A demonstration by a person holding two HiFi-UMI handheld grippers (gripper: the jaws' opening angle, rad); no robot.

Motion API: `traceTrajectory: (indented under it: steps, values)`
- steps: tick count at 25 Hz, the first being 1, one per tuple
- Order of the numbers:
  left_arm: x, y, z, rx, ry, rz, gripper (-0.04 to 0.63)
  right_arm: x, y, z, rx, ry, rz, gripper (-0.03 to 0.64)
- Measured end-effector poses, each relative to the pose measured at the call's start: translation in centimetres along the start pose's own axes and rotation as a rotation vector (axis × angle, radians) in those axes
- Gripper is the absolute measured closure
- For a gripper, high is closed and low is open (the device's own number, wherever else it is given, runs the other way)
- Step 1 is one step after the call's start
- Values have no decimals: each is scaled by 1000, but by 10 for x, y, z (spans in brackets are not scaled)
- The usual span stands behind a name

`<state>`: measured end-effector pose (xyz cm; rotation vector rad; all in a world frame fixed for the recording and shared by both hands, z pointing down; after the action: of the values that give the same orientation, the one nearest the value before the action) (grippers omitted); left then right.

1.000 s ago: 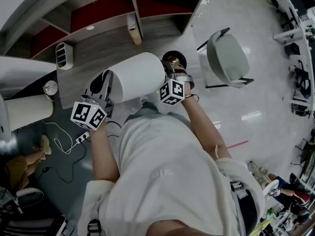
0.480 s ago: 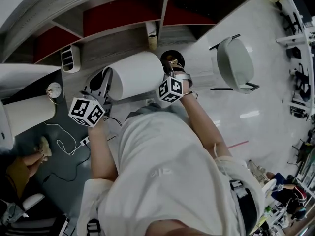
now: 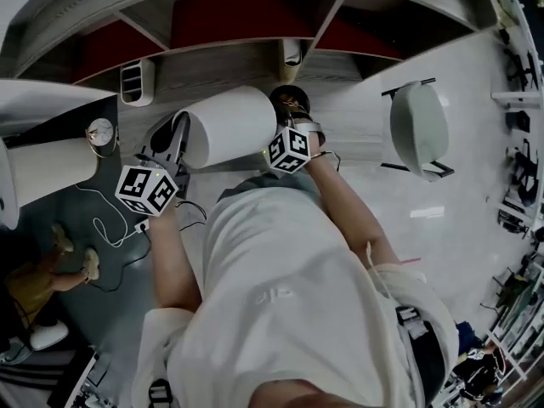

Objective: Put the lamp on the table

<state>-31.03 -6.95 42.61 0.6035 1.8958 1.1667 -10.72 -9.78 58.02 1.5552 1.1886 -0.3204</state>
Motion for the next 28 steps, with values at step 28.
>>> traceTrajectory:
  steps: [28]
  values:
    - [-13, 12, 0, 65, -175, -108, 571, -41, 8, -14, 88, -226, 58, 439]
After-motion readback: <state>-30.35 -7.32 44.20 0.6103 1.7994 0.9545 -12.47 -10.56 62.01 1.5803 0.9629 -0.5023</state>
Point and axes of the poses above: the fingertips, and each gripper's own axes: x backward along the fingers, z to its right, y out of its underside, the point moved 6 cm from there along x, backward along the fingers, and after that the axes turned 7 degrees about -z, right-handed, at the moved point
